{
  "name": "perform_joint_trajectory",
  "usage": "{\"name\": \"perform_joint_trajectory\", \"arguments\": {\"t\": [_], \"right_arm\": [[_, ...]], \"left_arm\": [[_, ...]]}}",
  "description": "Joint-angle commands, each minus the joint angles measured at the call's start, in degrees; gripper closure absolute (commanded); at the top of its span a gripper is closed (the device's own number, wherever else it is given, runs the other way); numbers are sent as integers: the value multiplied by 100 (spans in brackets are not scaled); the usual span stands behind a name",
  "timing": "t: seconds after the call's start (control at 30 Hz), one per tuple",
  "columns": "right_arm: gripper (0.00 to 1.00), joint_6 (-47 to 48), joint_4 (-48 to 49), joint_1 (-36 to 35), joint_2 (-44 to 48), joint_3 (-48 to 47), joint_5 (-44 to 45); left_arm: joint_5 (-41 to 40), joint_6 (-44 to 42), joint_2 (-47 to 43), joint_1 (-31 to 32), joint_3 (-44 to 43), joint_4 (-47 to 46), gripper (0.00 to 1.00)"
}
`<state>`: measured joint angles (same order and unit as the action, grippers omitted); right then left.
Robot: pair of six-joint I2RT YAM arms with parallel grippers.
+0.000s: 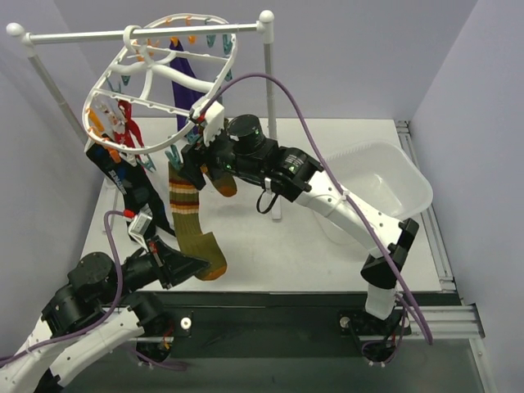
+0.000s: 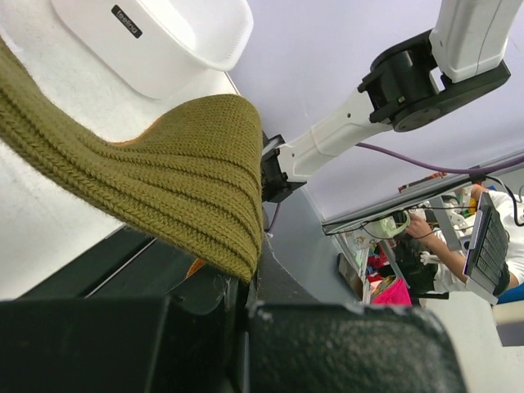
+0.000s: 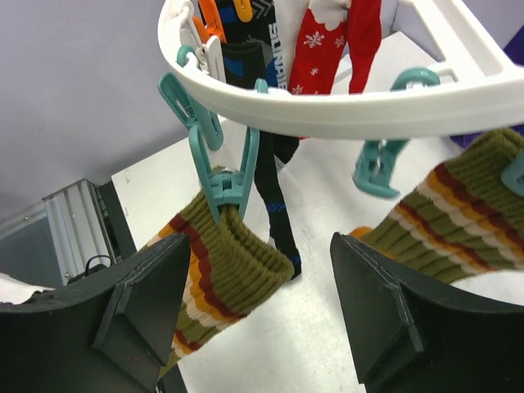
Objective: Remove the socks clipped to the hanger
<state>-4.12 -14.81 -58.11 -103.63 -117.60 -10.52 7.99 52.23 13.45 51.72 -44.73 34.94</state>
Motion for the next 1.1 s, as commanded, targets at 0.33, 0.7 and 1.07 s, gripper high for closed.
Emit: {"name": "perform_joint_trajectory", "arguments": {"t": [0.33, 0.7, 1.07], "right_arm": [[35, -133, 891, 10, -403, -430, -178], [34, -405, 1050, -95, -711, -738, 366], [45, -607, 1094, -122, -781, -843, 683]], "left_arm": [[282, -81, 69, 22, -115, -312, 100], [396, 129, 0, 22, 131, -532, 100], [493, 227, -36, 22, 263, -620, 100]]}}
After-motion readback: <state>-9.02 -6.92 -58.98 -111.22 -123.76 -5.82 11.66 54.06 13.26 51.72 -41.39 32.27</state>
